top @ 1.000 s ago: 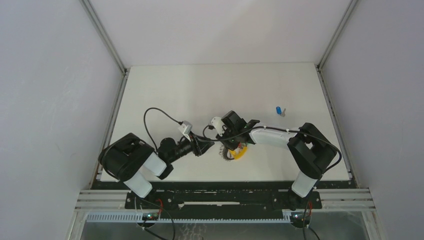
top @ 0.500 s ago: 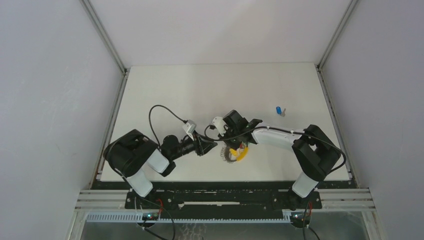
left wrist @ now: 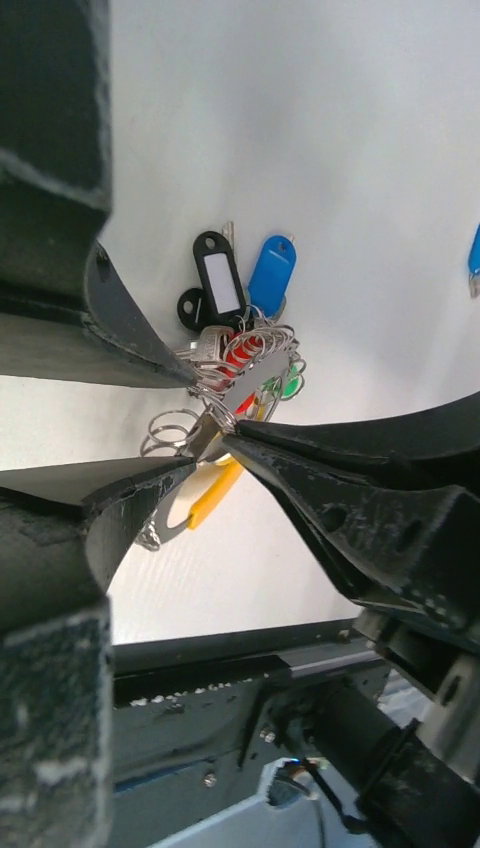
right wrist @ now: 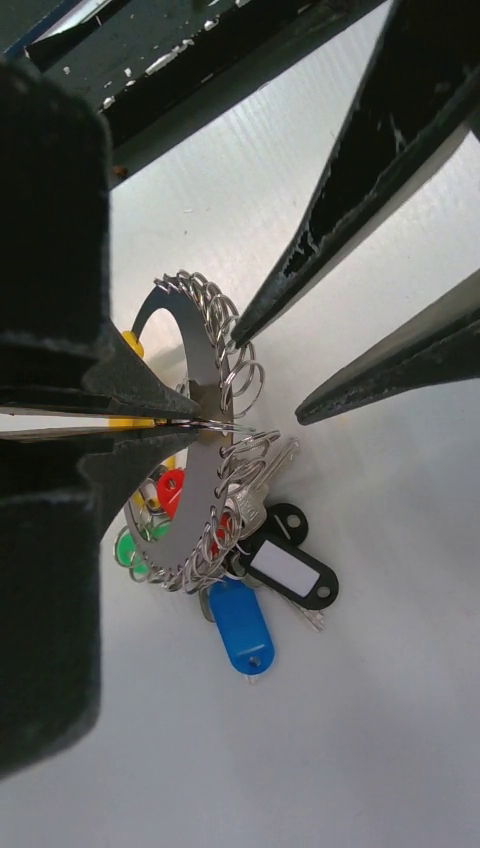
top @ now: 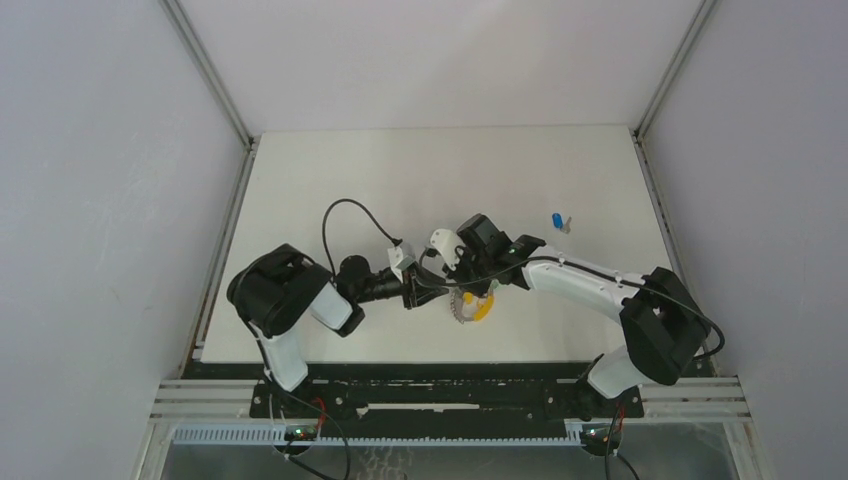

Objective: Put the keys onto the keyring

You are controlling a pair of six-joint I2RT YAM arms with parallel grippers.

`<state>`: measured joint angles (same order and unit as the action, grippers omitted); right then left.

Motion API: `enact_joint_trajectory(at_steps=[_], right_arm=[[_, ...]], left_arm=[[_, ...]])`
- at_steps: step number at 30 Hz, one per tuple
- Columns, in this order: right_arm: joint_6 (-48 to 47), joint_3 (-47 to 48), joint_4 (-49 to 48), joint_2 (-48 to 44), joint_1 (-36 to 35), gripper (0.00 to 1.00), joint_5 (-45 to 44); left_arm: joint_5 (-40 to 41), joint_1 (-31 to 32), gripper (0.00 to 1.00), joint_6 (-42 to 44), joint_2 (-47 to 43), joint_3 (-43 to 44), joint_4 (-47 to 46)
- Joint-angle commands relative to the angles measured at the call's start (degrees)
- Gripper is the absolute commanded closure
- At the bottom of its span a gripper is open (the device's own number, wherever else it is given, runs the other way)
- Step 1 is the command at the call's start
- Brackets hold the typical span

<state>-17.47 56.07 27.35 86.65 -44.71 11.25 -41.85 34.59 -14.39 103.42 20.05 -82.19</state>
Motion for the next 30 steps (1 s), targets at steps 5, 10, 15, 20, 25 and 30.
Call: enact_joint_trajectory(at_steps=[5, 10, 15, 20, 25, 30], right_arm=[[-3.81, 0.49, 1.02, -4.44, -1.5, 1.0, 1.28], [-4.49, 0.48, 0.92, -5.09, -1.69, 1.0, 2.19], [-5.12, 0.48, 1.12, -5.16, -2.28, 1.0, 2.92], [-5.81, 0.44, 1.36, -5.44, -2.74, 1.0, 3.69], [-6.08, 0.44, 1.35, -5.24, -3.22, 1.0, 3.7], [-6.48, 0.44, 1.3, -6.32, -3.46, 1.0, 3.86]], left_arm=[[-8.21, -0.3, 0.68, 8.17, 0.86, 3.59, -2.71], [-9.24, 0.6, 0.8, 8.69, 1.73, 4.26, -2.71], [-8.74, 1.09, 0.8, 9.69, 1.79, 3.95, -2.78], [-7.92, 1.09, 0.74, 10.12, 1.9, 3.96, -2.71], [-7.38, 1.09, 0.67, 11.01, 1.33, 3.55, -2.71], [-8.9, 1.16, 0.66, 9.88, 2.16, 4.23, -2.71]])
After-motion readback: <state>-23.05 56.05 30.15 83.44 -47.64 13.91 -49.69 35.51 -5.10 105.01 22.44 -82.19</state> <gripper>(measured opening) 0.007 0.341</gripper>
